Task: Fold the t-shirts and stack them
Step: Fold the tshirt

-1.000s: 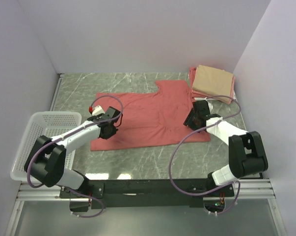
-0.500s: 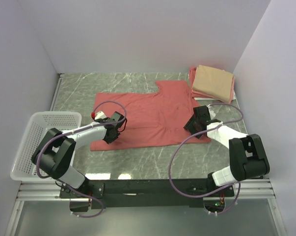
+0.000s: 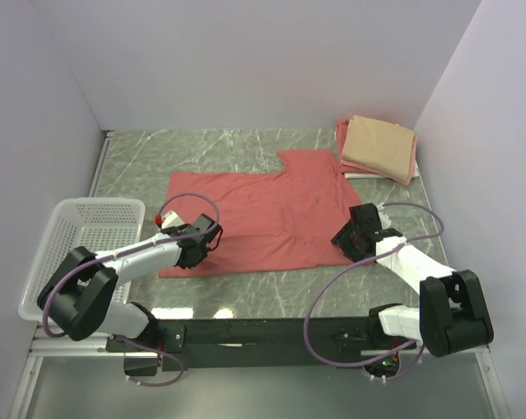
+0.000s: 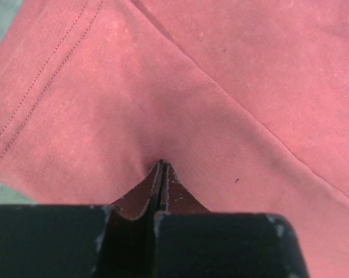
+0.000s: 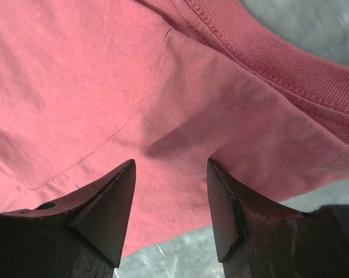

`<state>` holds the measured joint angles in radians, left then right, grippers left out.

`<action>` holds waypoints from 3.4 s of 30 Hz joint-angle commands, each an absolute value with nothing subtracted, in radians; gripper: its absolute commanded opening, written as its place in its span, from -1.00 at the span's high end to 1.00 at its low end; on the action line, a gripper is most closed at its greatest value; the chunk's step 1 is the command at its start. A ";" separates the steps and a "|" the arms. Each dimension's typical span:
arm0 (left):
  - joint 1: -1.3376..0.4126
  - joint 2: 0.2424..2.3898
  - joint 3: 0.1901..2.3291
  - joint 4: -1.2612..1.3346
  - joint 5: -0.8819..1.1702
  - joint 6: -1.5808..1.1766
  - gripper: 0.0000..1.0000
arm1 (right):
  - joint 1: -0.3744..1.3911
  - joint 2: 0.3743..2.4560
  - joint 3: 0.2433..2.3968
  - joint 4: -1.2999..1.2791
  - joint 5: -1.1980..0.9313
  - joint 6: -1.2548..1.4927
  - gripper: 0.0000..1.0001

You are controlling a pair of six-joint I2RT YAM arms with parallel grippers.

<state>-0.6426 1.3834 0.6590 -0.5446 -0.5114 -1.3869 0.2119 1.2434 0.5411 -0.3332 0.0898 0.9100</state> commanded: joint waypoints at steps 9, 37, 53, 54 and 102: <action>-0.727 1.240 0.566 -0.748 -0.477 -1.508 0.99 | 0.216 1.011 0.449 -0.659 0.115 0.999 -0.21; -0.175 1.896 1.628 -0.742 -0.413 -0.946 0.31 | 0.218 1.601 1.405 -0.356 -0.087 0.397 -0.27; -0.120 2.260 1.908 -0.868 -0.476 -1.060 0.35 | 0.215 1.907 1.601 -0.344 -0.074 0.313 -0.25; -0.118 2.266 1.904 -0.868 -0.480 -1.068 0.35 | 0.212 1.916 1.608 -0.347 -0.077 0.313 -0.25; -0.083 2.168 1.744 -0.781 -0.420 -1.063 0.99 | 0.141 2.448 2.169 -0.796 0.193 0.315 -0.12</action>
<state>-0.0898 2.2185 1.7554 -0.7822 -0.4305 -1.0813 0.1497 2.4138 2.1033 -0.7410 0.1497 0.3210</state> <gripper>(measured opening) 0.014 0.582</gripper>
